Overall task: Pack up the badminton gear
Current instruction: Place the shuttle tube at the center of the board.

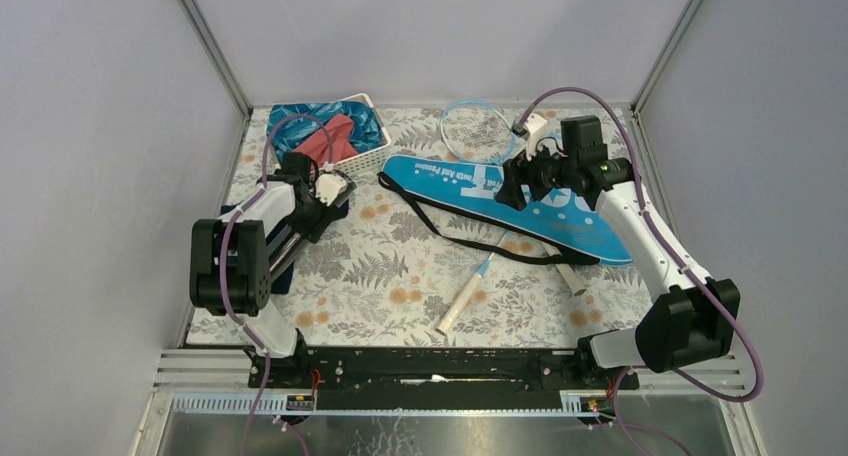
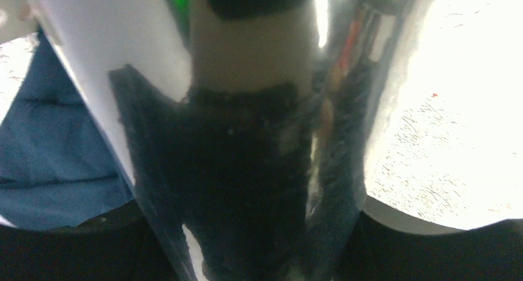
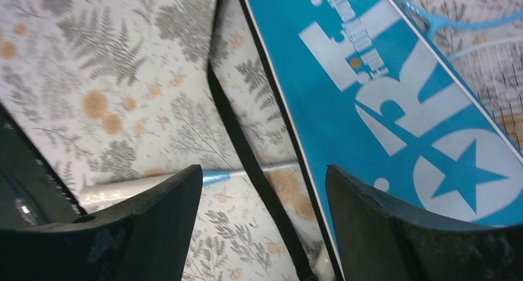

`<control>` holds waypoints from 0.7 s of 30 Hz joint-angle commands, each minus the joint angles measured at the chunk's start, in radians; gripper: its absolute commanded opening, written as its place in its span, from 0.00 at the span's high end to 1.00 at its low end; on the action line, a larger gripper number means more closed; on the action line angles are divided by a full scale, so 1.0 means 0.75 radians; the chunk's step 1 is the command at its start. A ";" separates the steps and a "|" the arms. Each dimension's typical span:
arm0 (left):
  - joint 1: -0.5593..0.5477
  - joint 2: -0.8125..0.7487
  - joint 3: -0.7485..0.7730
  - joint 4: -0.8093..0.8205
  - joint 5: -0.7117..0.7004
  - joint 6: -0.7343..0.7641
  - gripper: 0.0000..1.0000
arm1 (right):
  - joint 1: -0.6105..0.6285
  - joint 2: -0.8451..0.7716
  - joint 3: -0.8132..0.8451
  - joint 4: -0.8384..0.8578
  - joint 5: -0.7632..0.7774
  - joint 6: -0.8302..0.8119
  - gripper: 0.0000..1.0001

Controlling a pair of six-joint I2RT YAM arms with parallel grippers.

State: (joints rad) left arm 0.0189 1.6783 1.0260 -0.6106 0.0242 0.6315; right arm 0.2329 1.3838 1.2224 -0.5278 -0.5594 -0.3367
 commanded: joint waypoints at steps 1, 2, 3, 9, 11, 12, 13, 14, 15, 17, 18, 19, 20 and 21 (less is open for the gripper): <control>0.021 -0.005 -0.026 0.089 -0.066 0.035 0.47 | -0.002 0.053 -0.040 -0.039 0.220 -0.122 0.20; 0.025 -0.015 -0.028 0.089 -0.059 0.035 0.36 | -0.004 0.075 -0.043 -0.054 0.269 -0.144 0.20; 0.029 -0.030 -0.031 0.091 -0.048 0.037 0.24 | -0.003 0.096 -0.046 -0.067 0.319 -0.169 0.20; 0.061 -0.134 -0.044 0.099 -0.002 0.026 0.01 | -0.002 0.198 -0.096 -0.093 0.500 -0.278 0.20; 0.071 -0.177 -0.044 0.097 0.021 0.018 0.01 | -0.002 0.227 -0.108 -0.097 0.542 -0.310 0.20; 0.077 -0.198 -0.042 0.093 0.035 0.017 0.01 | -0.002 0.241 -0.116 -0.104 0.556 -0.328 0.20; 0.082 -0.221 -0.036 0.087 0.049 0.013 0.01 | 0.002 0.255 -0.122 -0.106 0.573 -0.344 0.20; 0.086 -0.243 -0.031 0.082 0.063 0.003 0.01 | 0.005 0.268 -0.131 -0.103 0.593 -0.360 0.20; 0.093 -0.273 -0.026 0.076 0.084 -0.007 0.01 | 0.011 0.280 -0.144 -0.094 0.615 -0.375 0.20; 0.100 -0.324 -0.014 0.064 0.130 -0.021 0.01 | 0.026 0.299 -0.171 -0.062 0.679 -0.411 0.20; 0.103 -0.349 -0.006 0.059 0.157 -0.031 0.01 | 0.033 0.308 -0.185 -0.043 0.716 -0.426 0.20; 0.107 -0.374 0.000 0.052 0.182 -0.041 0.01 | 0.047 0.318 -0.197 -0.025 0.745 -0.440 0.20; 0.110 -0.393 0.010 0.046 0.206 -0.051 0.01 | 0.054 0.328 -0.207 -0.007 0.784 -0.453 0.20; 0.113 -0.414 0.017 0.046 0.229 -0.064 0.01 | 0.062 0.338 -0.216 0.005 0.809 -0.467 0.20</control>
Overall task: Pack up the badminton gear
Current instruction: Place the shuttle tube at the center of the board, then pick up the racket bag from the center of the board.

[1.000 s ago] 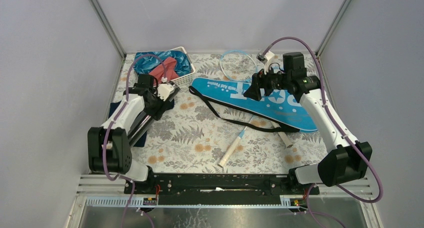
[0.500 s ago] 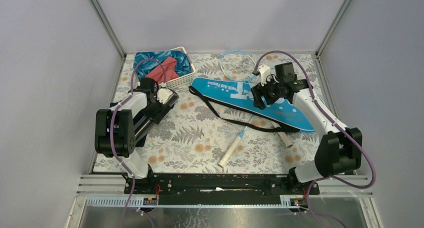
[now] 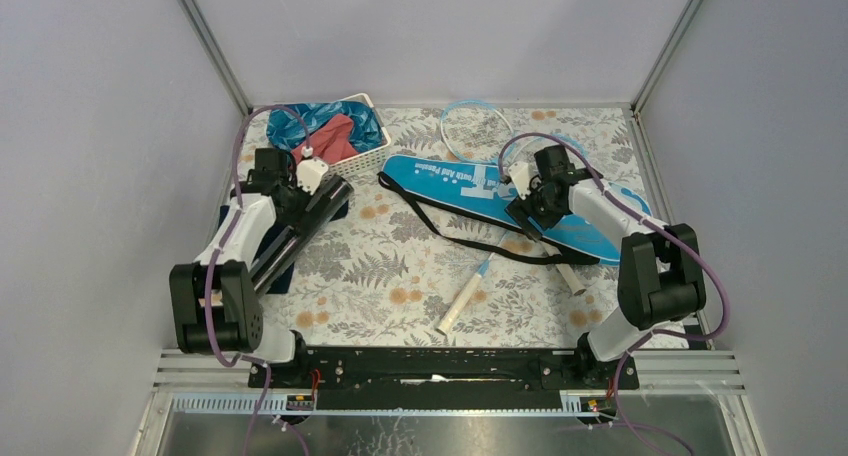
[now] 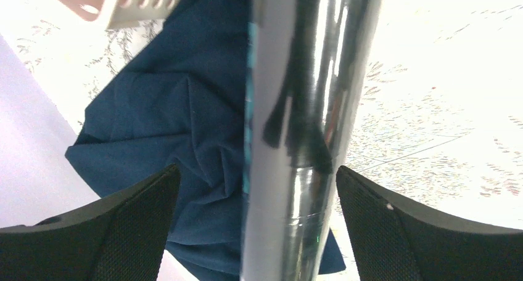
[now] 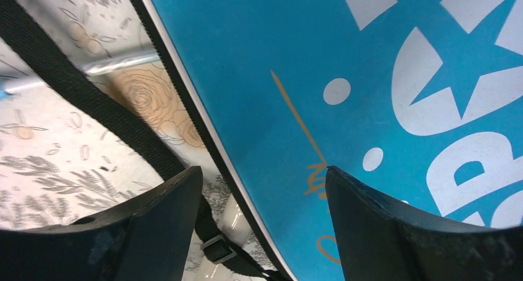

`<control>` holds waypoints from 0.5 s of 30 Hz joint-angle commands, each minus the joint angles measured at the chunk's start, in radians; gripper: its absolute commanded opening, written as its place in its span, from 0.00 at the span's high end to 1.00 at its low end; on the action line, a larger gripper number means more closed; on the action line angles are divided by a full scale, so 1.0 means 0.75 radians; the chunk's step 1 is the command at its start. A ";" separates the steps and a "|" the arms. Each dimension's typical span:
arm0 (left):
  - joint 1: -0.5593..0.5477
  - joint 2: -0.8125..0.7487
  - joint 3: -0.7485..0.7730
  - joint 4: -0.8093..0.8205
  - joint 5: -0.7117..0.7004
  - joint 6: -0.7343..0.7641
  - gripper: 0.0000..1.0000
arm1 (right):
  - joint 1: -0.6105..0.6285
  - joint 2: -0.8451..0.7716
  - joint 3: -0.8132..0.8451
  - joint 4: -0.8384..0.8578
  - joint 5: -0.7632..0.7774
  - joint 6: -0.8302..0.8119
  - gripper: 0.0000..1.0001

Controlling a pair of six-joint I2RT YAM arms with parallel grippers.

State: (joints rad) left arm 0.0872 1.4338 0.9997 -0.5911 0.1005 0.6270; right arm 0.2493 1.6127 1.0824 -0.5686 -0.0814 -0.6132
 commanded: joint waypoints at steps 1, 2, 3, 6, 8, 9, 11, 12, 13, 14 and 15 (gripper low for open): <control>0.026 -0.106 0.057 0.020 0.146 -0.070 0.01 | 0.045 0.045 -0.038 0.075 0.192 -0.112 0.21; 0.030 -0.122 0.065 0.019 0.166 -0.082 0.01 | 0.051 0.059 -0.045 0.088 0.214 -0.123 0.22; 0.035 -0.136 0.072 0.019 0.192 -0.092 0.01 | 0.052 0.070 -0.049 0.103 0.234 -0.134 0.24; 0.042 -0.155 0.098 0.007 0.282 -0.116 0.01 | 0.055 0.094 -0.048 0.132 0.265 -0.154 0.35; 0.042 -0.145 0.131 -0.017 0.341 -0.126 0.01 | 0.056 0.099 -0.030 0.124 0.258 -0.158 0.46; 0.042 -0.136 0.147 -0.040 0.379 -0.128 0.01 | 0.055 0.098 -0.019 0.112 0.241 -0.158 0.52; 0.041 -0.113 0.176 -0.062 0.464 -0.149 0.01 | 0.058 0.087 0.003 0.084 0.210 -0.159 0.65; 0.041 -0.102 0.185 -0.072 0.510 -0.152 0.01 | 0.058 0.081 0.016 0.065 0.195 -0.159 0.70; 0.041 -0.092 0.193 -0.086 0.562 -0.154 0.01 | 0.057 0.076 0.029 0.044 0.181 -0.160 0.75; 0.042 -0.084 0.201 -0.095 0.604 -0.164 0.01 | 0.057 0.069 0.043 0.020 0.167 -0.162 0.79; 0.042 -0.077 0.208 -0.104 0.657 -0.165 0.01 | 0.058 0.065 0.055 0.000 0.155 -0.162 0.83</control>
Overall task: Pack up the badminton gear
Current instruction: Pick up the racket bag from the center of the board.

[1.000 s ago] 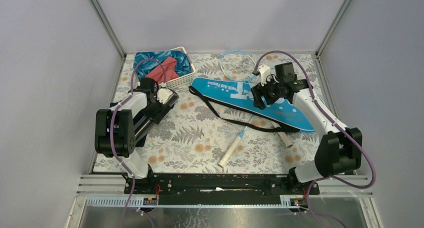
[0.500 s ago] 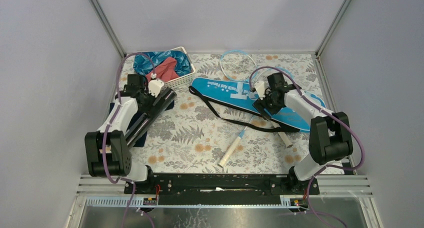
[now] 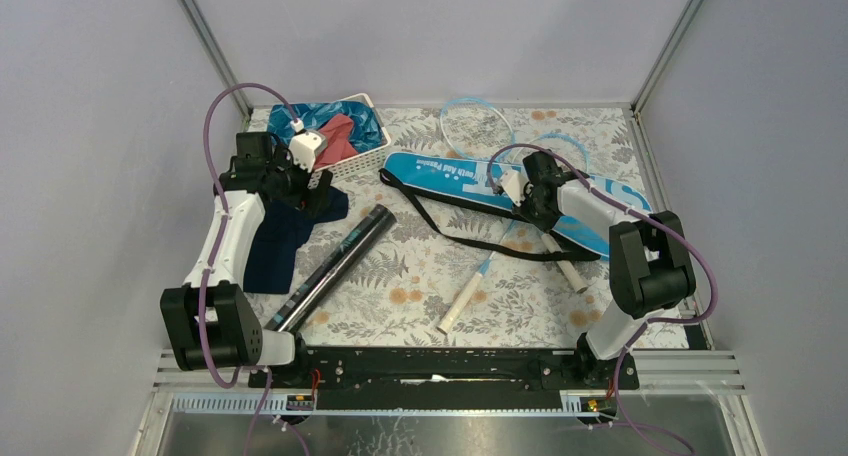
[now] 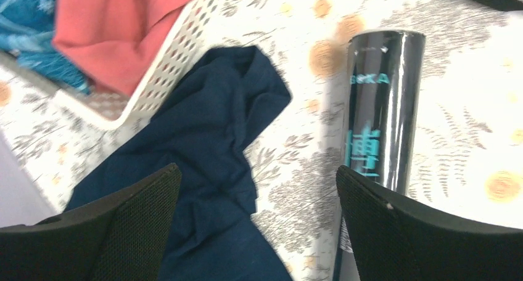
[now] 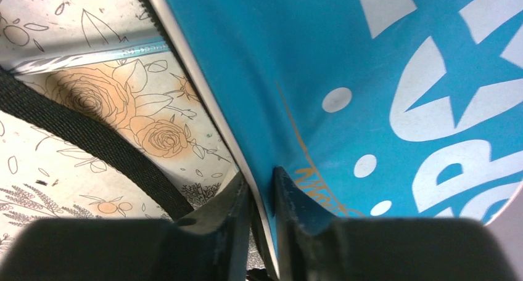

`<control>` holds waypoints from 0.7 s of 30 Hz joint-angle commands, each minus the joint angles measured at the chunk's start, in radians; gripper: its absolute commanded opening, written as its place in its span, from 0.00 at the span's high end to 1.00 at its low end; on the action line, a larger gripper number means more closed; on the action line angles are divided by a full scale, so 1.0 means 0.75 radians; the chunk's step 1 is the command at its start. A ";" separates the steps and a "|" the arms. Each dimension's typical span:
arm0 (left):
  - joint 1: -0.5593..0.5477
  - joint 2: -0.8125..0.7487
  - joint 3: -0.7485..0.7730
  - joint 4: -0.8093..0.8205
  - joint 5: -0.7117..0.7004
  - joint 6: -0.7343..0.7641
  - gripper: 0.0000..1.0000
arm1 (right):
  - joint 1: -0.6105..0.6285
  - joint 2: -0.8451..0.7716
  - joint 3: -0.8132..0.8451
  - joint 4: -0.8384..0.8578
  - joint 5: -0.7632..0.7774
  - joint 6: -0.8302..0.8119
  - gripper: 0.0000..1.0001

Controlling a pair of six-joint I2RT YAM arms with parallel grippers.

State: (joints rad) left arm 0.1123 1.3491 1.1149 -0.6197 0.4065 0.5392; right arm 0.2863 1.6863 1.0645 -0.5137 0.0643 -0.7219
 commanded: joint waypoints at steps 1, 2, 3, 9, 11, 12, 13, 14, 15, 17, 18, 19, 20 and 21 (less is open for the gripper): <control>0.007 0.041 0.057 -0.075 0.302 -0.042 0.02 | 0.009 -0.041 0.090 -0.092 -0.052 -0.016 0.85; 0.005 0.044 0.058 -0.091 0.351 -0.029 0.04 | 0.008 -0.047 0.099 -0.105 -0.062 -0.012 0.87; 0.001 0.045 0.049 -0.094 0.386 -0.014 0.05 | 0.009 -0.055 0.109 -0.119 -0.073 -0.009 0.89; -0.135 0.016 -0.048 -0.125 0.396 0.159 0.06 | 0.009 -0.088 0.202 -0.206 -0.173 0.044 1.00; -0.204 0.010 -0.083 -0.124 0.371 0.184 0.06 | 0.008 -0.104 0.235 -0.219 -0.192 0.067 1.00; -0.239 0.008 -0.097 -0.125 0.361 0.198 0.06 | 0.008 -0.111 0.251 -0.225 -0.197 0.076 1.00; -0.269 0.004 -0.111 -0.123 0.353 0.208 0.06 | 0.008 -0.117 0.267 -0.232 -0.200 0.084 1.00; -0.297 -0.001 -0.124 -0.113 0.344 0.213 0.06 | 0.009 -0.125 0.284 -0.236 -0.201 0.091 1.00; -0.320 -0.010 -0.140 -0.092 0.331 0.214 0.06 | 0.009 -0.133 0.298 -0.240 -0.199 0.095 1.00; -0.347 -0.039 -0.167 -0.027 0.307 0.206 0.06 | 0.007 -0.145 0.329 -0.252 -0.196 0.096 1.00; -0.357 -0.052 -0.174 0.004 0.301 0.199 0.07 | 0.008 -0.149 0.344 -0.258 -0.193 0.094 1.00; -0.366 -0.064 -0.175 0.030 0.296 0.197 0.07 | 0.009 -0.153 0.361 -0.267 -0.192 0.092 1.00; -0.370 -0.070 -0.170 0.060 0.296 0.187 0.07 | 0.008 -0.153 0.379 -0.275 -0.188 0.090 1.00; -0.373 -0.075 -0.158 0.083 0.297 0.177 0.07 | 0.008 -0.155 0.397 -0.282 -0.181 0.088 1.00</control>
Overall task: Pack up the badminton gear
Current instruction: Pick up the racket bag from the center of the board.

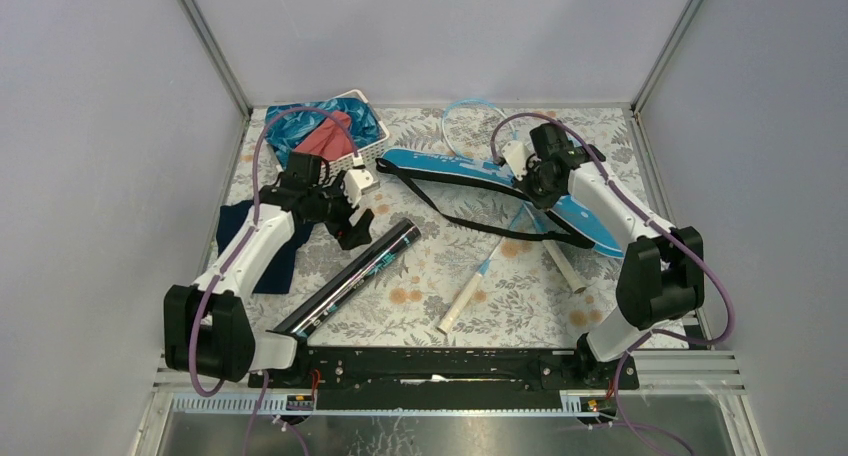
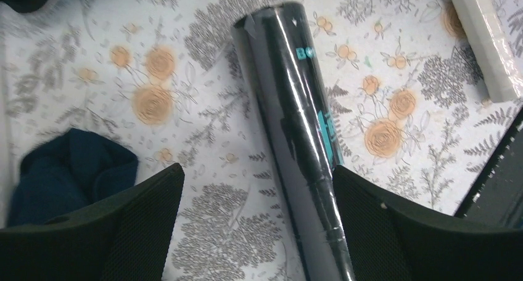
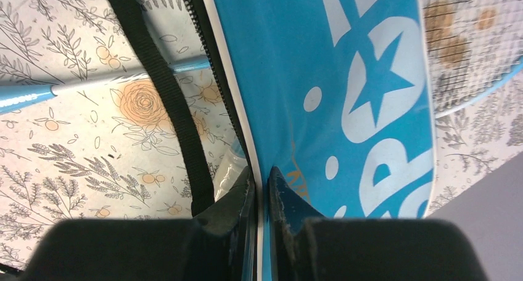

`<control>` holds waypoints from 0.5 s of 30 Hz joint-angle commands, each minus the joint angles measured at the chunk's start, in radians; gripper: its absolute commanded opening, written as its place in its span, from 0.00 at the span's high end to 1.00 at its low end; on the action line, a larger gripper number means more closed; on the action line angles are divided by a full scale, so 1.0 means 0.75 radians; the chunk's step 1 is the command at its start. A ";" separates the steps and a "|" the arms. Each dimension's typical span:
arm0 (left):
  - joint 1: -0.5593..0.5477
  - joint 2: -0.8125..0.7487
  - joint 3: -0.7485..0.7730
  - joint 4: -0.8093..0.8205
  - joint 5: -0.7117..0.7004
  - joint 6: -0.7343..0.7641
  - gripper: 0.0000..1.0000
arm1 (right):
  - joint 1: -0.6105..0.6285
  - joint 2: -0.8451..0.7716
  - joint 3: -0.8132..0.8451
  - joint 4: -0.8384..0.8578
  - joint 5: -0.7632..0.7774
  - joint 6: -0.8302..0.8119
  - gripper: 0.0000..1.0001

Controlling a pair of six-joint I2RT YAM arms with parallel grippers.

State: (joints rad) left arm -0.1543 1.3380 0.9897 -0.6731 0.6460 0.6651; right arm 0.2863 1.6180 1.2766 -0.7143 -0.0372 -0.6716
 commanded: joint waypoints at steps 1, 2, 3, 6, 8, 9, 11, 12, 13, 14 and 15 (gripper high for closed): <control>-0.021 -0.057 0.026 0.174 -0.025 -0.007 0.08 | 0.007 -0.066 0.134 -0.019 -0.041 0.020 1.00; -0.024 -0.050 0.049 0.191 -0.029 -0.023 0.10 | 0.008 -0.070 0.154 -0.021 -0.034 0.019 1.00; -0.026 -0.044 0.072 0.207 -0.034 -0.040 0.11 | 0.009 -0.075 0.172 -0.022 -0.027 0.020 1.00; -0.046 -0.016 0.161 0.231 -0.048 -0.083 0.12 | 0.009 -0.096 0.236 -0.055 -0.005 0.001 1.00; -0.064 0.001 0.216 0.231 -0.070 -0.096 0.12 | 0.008 -0.107 0.288 -0.105 0.019 -0.040 1.00; -0.073 0.006 0.245 0.226 -0.074 -0.098 0.12 | 0.007 -0.118 0.313 -0.131 0.026 -0.068 1.00; -0.092 0.010 0.300 0.212 -0.067 -0.096 0.12 | 0.007 -0.139 0.347 -0.179 0.027 -0.136 1.00; -0.105 0.010 0.329 0.202 -0.062 -0.087 0.12 | 0.008 -0.151 0.359 -0.199 0.018 -0.171 1.00; -0.121 0.008 0.357 0.190 -0.061 -0.073 0.12 | 0.008 -0.163 0.372 -0.221 0.003 -0.209 1.00; -0.141 0.005 0.386 0.178 -0.066 -0.059 0.12 | 0.012 -0.177 0.384 -0.245 -0.017 -0.244 1.00; -0.159 0.005 0.415 0.166 -0.068 -0.047 0.12 | 0.017 -0.190 0.393 -0.266 -0.045 -0.285 1.00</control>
State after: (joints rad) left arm -0.2279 1.3418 1.2140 -0.5682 0.6029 0.6136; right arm 0.2863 1.5600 1.4967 -0.8360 -0.0368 -0.7578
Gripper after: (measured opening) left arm 0.884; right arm 0.142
